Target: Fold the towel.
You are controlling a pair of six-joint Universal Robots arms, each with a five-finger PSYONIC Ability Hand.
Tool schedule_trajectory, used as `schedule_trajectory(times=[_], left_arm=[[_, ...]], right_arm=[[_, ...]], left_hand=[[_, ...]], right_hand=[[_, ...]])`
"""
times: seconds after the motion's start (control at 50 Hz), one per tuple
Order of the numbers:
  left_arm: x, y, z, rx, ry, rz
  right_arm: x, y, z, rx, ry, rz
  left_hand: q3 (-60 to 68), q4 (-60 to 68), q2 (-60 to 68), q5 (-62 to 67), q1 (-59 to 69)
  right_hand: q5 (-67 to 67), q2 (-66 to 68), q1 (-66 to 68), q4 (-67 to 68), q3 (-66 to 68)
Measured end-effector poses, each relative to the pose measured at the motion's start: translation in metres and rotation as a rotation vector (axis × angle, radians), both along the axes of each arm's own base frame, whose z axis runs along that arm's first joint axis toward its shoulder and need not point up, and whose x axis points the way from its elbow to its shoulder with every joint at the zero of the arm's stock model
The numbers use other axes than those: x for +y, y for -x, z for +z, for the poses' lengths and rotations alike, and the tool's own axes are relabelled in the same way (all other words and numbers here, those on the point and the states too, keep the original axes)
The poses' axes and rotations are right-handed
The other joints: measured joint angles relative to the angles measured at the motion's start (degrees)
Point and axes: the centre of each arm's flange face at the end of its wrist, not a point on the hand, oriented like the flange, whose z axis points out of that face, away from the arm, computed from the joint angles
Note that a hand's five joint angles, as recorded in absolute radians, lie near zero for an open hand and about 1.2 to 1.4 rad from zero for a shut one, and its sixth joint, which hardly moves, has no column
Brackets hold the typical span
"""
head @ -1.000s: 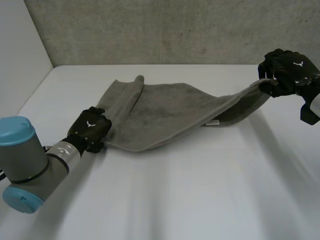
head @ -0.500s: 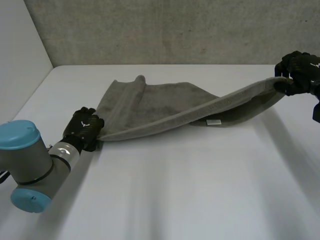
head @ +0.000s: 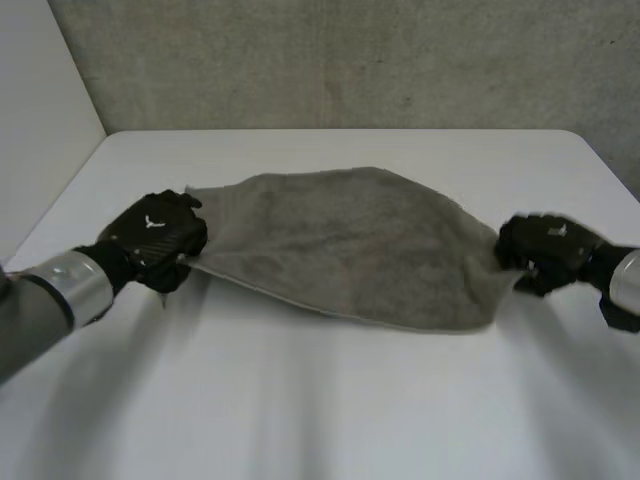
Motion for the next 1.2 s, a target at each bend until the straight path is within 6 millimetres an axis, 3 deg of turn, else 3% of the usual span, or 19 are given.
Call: schedule_trajectory(times=[0.08, 0.16, 0.22, 0.3, 0.36, 0.4, 0.46, 0.5, 0.56, 0.64, 0.7, 0.78, 0.94, 1.1, 1.2], left_arm=[[0.002, -0.009, 0.018, -0.046, -0.026, -0.011], [0.0, -0.017, 0.029, -0.126, -0.026, -0.019], [-0.011, -0.02, 0.033, -0.193, -0.007, -0.021], [-0.042, -0.017, 0.033, -0.246, 0.069, 0.006], [-0.073, -0.006, 0.036, -0.248, 0.201, 0.029], [-0.1, 0.009, 0.047, -0.218, 0.37, 0.054], [-0.129, 0.026, 0.075, -0.141, 0.614, 0.097], [-0.143, 0.037, 0.107, -0.048, 0.809, 0.14], [-0.144, 0.042, 0.164, 0.123, 1.036, 0.187], [-0.133, 0.038, 0.208, 0.291, 1.138, 0.189], [-0.127, 0.034, 0.216, 0.345, 1.128, 0.161], [-0.128, 0.029, 0.193, 0.321, 1.038, 0.102], [-0.131, 0.015, 0.097, 0.198, 0.777, 0.039], [-0.12, -0.006, -0.008, 0.054, 0.528, 0.07], [-0.103, -0.011, -0.051, -0.04, 0.434, 0.053]], right_arm=[[0.017, 0.0, -0.006, 0.167, -0.05, 0.093], [0.018, 0.005, -0.004, 0.304, -0.042, 0.13], [0.006, 0.004, 0.004, 0.384, 0.041, 0.134], [-0.021, -0.011, 0.025, 0.424, 0.242, 0.125], [-0.047, -0.028, 0.051, 0.42, 0.456, 0.09], [-0.071, -0.042, 0.083, 0.381, 0.666, 0.024], [-0.096, -0.054, 0.134, 0.27, 0.932, -0.102], [-0.106, -0.057, 0.177, 0.147, 1.109, -0.199], [-0.106, -0.054, 0.23, -0.027, 1.278, -0.293], [-0.099, -0.051, 0.254, -0.111, 1.295, -0.311], [-0.096, -0.052, 0.247, -0.103, 1.222, -0.277], [-0.089, -0.055, 0.217, -0.061, 1.074, -0.185], [-0.072, -0.056, 0.131, -0.006, 0.788, 0.014], [-0.053, -0.043, 0.036, 0.058, 0.535, 0.112], [-0.043, -0.031, 0.002, 0.139, 0.474, 0.123]], left_hand=[[0.0, 0.0, 0.0, 0.2, 0.0], [0.0, 0.0, 0.0, 0.3, 0.0], [0.0, 0.0, 0.0, 0.3, 0.0], [0.0, 0.0, 0.0, 0.3, 0.0], [0.0, 0.0, 0.0, 0.3, 0.0], [0.0, 0.0, 0.0, 0.3, 0.0], [0.0, 0.0, 0.0, 0.3, 0.0], [0.0, 0.0, 0.0, 0.3, 0.1], [0.0, 0.0, 0.0, 0.3, 0.1], [0.0, 0.0, 0.0, 0.6, 0.1], [0.0, 0.0, 0.0, 0.8, 0.1], [0.0, 0.0, 0.0, 0.8, 0.1], [0.0, 0.0, 0.1, 0.8, 0.1], [0.0, 0.0, 0.1, 0.8, 0.1], [0.0, 0.0, 0.1, 0.8, 0.1]], right_hand=[[0.0, 0.0, 0.0, 0.0, 0.0], [0.0, 0.0, 0.0, 0.0, 0.0], [0.0, 0.0, 0.0, 0.0, 0.0], [0.0, 0.0, 0.0, 0.0, 0.0], [0.0, 0.0, 0.0, 0.0, 0.0], [0.0, 0.0, 0.0, 0.0, 0.0], [0.0, 0.0, 0.0, 0.0, 0.0], [0.0, 0.0, 0.0, 0.0, 0.0], [0.0, 0.0, 0.0, 0.0, 0.0], [0.0, 0.0, 0.1, 0.0, 0.0], [0.0, 0.0, 0.1, 0.0, 0.0], [0.0, 0.0, 0.2, 0.0, 0.0], [0.0, 0.0, 0.3, 0.0, 0.0], [0.0, 0.0, 0.3, 0.0, 0.0], [0.0, 0.0, 0.3, 0.0, 0.0]])
